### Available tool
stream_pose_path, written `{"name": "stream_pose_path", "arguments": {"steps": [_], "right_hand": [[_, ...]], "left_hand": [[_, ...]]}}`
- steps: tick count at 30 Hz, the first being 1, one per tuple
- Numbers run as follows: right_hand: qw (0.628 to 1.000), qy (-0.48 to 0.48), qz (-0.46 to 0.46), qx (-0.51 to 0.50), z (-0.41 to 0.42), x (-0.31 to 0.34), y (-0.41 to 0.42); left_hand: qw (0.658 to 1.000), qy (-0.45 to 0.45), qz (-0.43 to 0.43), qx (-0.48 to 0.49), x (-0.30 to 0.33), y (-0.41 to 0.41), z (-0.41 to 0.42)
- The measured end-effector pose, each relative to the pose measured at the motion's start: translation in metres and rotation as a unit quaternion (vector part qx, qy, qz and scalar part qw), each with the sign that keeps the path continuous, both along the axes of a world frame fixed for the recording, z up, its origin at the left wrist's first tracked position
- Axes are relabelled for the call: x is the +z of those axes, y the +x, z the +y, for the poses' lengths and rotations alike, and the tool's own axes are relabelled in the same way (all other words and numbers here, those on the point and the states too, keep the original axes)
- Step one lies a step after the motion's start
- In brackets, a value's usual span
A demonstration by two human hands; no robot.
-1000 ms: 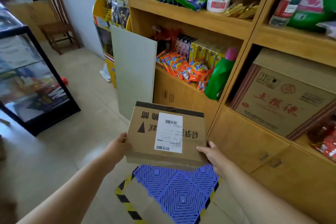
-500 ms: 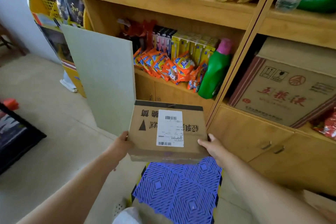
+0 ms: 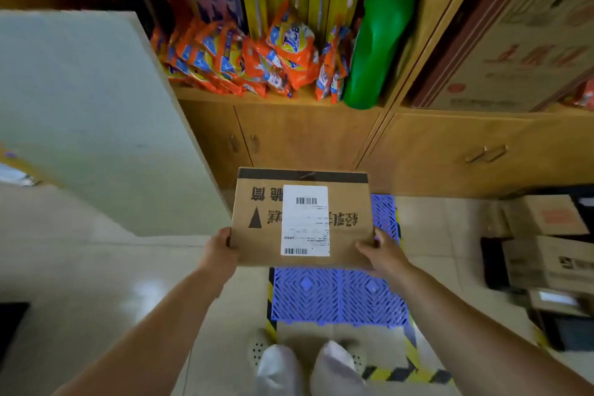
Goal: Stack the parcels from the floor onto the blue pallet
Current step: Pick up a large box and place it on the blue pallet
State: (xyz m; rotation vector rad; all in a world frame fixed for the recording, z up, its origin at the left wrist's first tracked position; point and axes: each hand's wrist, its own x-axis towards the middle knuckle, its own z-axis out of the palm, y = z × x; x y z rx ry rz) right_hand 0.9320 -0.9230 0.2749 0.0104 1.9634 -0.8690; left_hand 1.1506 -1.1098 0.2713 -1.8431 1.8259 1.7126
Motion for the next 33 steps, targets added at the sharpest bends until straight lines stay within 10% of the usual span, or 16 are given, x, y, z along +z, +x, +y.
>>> {"name": "stream_pose_path", "arguments": {"steps": [19,33], "right_hand": [[0.993,0.119,0.009,0.007,0.007,-0.320,-0.049],[0.989,0.119,0.081,0.026,0.000,-0.477,-0.073]], "left_hand": [[0.985,0.027,-0.158,-0.063,-0.312,-0.055,0.036],[0.981,0.045,-0.146,0.116,-0.455,-0.073,0.090]]}}
